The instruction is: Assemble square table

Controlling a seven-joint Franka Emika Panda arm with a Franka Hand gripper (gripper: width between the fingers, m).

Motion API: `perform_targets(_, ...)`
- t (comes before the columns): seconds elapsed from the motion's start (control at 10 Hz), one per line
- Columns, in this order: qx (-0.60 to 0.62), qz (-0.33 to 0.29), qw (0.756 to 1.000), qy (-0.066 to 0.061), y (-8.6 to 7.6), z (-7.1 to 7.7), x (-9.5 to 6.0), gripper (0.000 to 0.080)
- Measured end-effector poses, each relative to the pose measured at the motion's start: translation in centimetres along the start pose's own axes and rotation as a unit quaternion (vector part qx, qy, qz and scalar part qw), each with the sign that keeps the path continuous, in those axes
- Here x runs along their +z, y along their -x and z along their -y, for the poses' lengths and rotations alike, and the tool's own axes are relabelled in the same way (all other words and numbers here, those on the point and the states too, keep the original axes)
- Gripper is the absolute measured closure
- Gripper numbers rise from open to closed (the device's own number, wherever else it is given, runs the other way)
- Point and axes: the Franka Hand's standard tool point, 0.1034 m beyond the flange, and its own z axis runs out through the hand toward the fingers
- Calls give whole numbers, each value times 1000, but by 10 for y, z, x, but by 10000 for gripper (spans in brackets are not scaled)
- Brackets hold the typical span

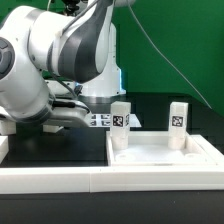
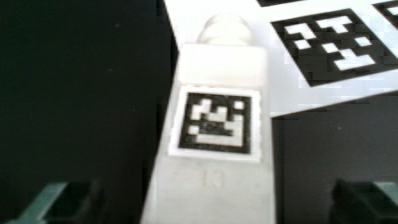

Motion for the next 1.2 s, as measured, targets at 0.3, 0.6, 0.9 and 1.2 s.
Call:
perform_targets(0.3,0,-1,1000,0,0,0,-1,449)
perform_targets(0.6,-1,-2,1000,0,-1,1,-2,511)
perform_targets(0.9,-14,-4,1000,9,2,-2,-26,511)
perform_targets(1.2,-24,9,1000,13,17,2,-77,509)
